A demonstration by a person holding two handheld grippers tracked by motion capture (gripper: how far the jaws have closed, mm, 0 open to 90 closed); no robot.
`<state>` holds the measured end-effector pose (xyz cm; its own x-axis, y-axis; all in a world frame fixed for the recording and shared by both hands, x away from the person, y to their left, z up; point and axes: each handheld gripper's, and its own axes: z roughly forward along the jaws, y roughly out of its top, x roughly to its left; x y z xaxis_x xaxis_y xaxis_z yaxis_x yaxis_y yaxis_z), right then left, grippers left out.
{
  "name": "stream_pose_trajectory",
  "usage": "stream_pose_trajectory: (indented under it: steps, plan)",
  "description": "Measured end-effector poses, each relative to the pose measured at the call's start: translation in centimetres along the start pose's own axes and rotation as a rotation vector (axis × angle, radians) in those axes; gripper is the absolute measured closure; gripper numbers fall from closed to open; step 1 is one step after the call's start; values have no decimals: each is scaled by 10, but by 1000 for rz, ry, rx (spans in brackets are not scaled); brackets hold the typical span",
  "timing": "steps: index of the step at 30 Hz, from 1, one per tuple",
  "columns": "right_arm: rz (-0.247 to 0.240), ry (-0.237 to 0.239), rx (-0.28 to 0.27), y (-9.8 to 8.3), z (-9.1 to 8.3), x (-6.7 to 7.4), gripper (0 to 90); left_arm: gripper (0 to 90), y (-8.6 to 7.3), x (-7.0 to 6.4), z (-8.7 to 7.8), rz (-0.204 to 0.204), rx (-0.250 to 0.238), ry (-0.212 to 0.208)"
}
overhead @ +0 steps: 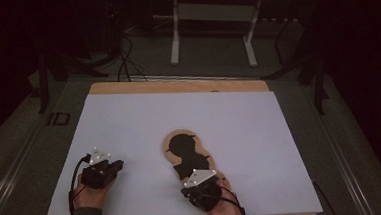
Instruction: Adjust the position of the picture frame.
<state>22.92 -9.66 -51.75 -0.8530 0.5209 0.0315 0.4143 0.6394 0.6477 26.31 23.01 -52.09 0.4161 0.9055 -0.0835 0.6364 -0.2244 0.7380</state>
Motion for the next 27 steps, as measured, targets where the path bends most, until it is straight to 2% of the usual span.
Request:
stream_pose_trajectory:
  steps: [13, 27]
  plan:
    - [-9, -21, 47, -5, -9, -5, 900, 854, 0, 0, 0, -2, -3, 0]
    - [35, -15, 74, -16, -23, -24, 900, 859, -1, 1, -1, -18, -4, 8]
